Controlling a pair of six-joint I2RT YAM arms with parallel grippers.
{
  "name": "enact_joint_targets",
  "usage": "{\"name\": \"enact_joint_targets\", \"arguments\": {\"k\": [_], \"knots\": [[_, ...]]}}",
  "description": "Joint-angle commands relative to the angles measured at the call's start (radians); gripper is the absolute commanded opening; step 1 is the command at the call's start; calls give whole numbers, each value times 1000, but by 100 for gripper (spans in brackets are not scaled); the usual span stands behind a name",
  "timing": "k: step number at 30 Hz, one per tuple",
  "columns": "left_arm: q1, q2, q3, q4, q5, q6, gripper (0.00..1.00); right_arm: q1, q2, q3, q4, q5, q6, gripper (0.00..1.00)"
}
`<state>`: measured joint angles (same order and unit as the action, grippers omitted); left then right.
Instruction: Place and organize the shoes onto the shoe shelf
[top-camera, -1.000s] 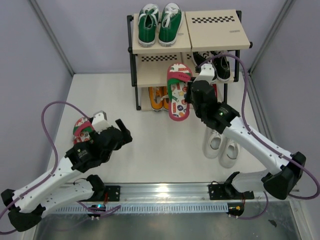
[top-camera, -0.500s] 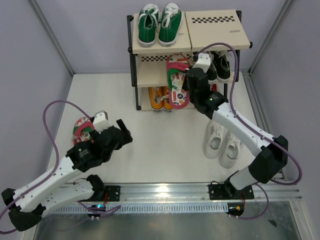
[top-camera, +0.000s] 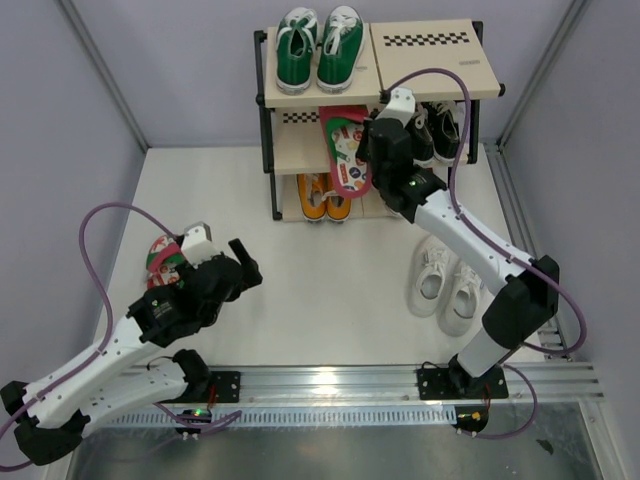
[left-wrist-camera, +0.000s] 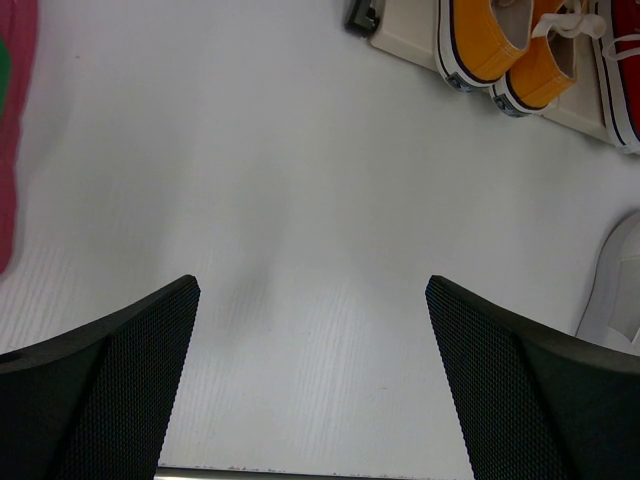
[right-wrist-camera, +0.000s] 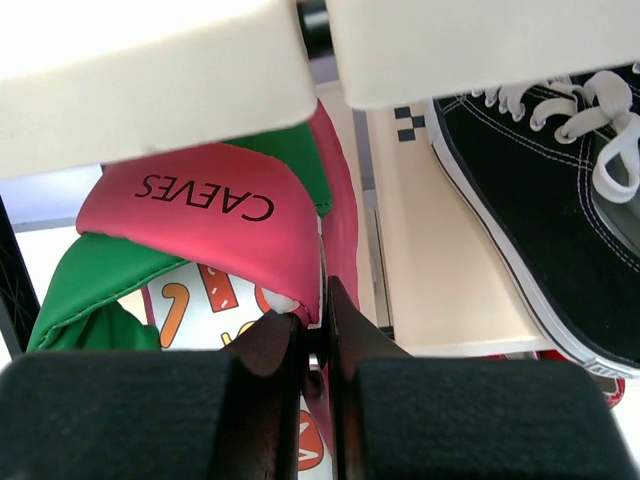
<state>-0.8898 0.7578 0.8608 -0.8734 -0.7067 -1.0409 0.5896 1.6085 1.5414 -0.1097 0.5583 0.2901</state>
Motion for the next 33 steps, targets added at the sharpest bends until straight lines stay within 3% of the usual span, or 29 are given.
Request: {"name": "enact_joint_targets", "arguments": {"k": [1, 29, 31, 33], "knots": [[2, 0, -6, 2, -43, -21, 99, -5, 2, 83, 154, 37, 9, 3], [26, -22, -16, -21, -85, -10, 99, -40, 159, 200, 131, 84, 23, 4], [35, -14, -14, -26, -83, -13, 99, -40, 159, 201, 117, 71, 21, 9], [43, -3, -9, -30, -80, -10, 99, -40, 157, 201, 84, 51, 15, 24]]}}
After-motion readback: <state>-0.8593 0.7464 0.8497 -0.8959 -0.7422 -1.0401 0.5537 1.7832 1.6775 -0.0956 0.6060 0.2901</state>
